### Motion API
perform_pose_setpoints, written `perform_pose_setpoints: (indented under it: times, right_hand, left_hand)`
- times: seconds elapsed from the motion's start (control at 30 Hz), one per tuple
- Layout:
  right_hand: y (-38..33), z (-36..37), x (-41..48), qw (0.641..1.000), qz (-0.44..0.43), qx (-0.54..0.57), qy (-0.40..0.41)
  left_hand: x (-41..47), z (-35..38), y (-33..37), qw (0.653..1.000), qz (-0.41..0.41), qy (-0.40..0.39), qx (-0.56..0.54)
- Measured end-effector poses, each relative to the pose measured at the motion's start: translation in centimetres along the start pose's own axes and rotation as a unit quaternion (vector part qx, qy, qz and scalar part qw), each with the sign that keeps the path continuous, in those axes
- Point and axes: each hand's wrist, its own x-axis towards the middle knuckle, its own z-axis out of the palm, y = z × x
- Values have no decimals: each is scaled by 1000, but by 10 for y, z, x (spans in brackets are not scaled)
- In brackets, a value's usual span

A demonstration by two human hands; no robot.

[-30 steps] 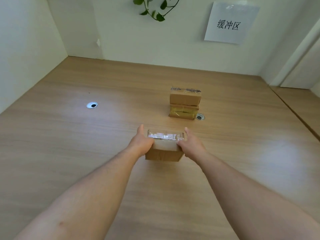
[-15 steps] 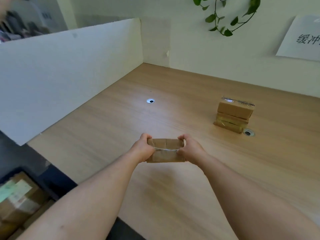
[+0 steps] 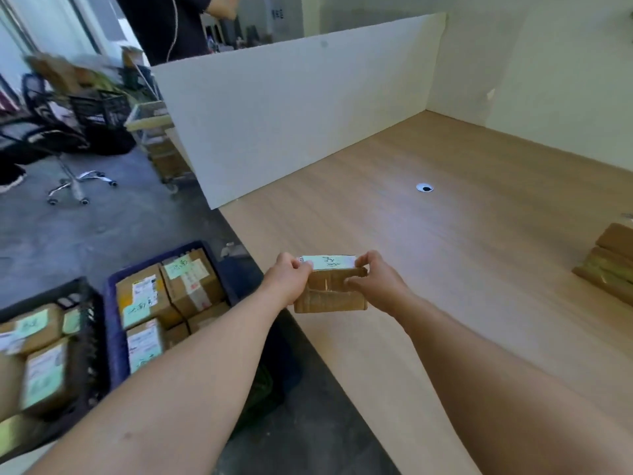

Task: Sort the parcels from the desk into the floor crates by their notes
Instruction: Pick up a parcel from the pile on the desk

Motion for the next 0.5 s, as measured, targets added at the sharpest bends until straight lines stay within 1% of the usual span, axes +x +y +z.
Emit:
perform_pose_setpoints:
  times: [0.1, 0.2, 0.27, 0.33, 0.43, 0.5]
  right_hand:
    - [-29, 28, 5, 999, -30, -17, 6]
    - [-56, 55, 10, 998, -54, -37, 5]
    - [-76, 73, 12, 998, -56, -35, -20]
    - [-100, 94, 14, 996, -64, -32, -44]
    - [-137, 129, 17, 994, -87, -33, -65]
    - [-159, 156, 21, 991, -102, -32, -77]
  left_hand:
    - [-1, -32, -23, 999, -7, 53, 2]
    - [4, -65, -50, 996, -15, 86, -8]
    - [7, -89, -65, 996, -21, 88, -17]
    - [8, -114, -81, 997, -25, 75, -14]
    - [12, -154, -110, 997, -38, 59, -41]
    - [13, -181, -129, 996, -42, 69, -42]
